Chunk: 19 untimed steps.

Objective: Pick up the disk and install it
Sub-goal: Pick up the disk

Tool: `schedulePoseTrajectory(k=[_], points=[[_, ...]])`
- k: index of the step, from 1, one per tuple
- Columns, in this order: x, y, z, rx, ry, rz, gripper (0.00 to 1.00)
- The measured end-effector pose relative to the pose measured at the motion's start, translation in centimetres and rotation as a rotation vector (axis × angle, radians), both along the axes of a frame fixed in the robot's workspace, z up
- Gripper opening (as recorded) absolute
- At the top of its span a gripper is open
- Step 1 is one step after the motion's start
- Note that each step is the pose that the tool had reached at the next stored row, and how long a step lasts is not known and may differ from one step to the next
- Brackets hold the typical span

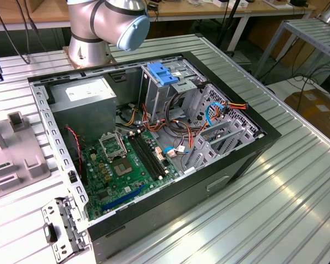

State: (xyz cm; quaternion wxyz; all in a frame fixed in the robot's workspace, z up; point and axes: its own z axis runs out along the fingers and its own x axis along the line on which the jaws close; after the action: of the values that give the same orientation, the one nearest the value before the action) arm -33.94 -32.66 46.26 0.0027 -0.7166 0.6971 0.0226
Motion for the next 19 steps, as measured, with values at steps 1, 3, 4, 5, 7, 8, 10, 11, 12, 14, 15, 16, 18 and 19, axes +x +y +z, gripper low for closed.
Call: schedulePoseTrajectory(k=[1,3,4,5,7,8,10,11,12,14,15,16,18,19], points=[[0.03,0.00,0.00,0.0000,0.0000,0.000,0.36],[0.05,0.00,0.00,0.0000,0.0000,0.000,0.36],[0.07,0.00,0.00,-0.0001,0.0001,0.000,0.36],[0.07,0.00,-0.01,-0.0001,0.0000,0.000,0.36],[0.07,-0.01,0.00,-0.0001,0.0001,0.000,0.36],[0.08,-0.01,-0.01,-0.0001,0.0001,0.000,0.36],[0.12,-0.01,-0.02,0.0000,0.0001,0.000,0.36],[0.13,-0.01,-0.02,0.0000,0.0001,0.000,0.36],[0.14,-0.01,-0.02,-0.0001,0.0001,0.000,0.36],[0.15,-0.01,-0.02,0.0000,0.0000,0.000,0.36],[0.17,-0.01,-0.02,-0.0001,0.0001,0.000,0.36],[0.20,-0.01,-0.02,-0.0001,0.0001,0.000,0.36],[0.24,-0.01,-0.02,-0.0001,0.0001,0.000,0.36],[0.25,-0.01,-0.02,0.0000,0.0000,0.000,0.36]])
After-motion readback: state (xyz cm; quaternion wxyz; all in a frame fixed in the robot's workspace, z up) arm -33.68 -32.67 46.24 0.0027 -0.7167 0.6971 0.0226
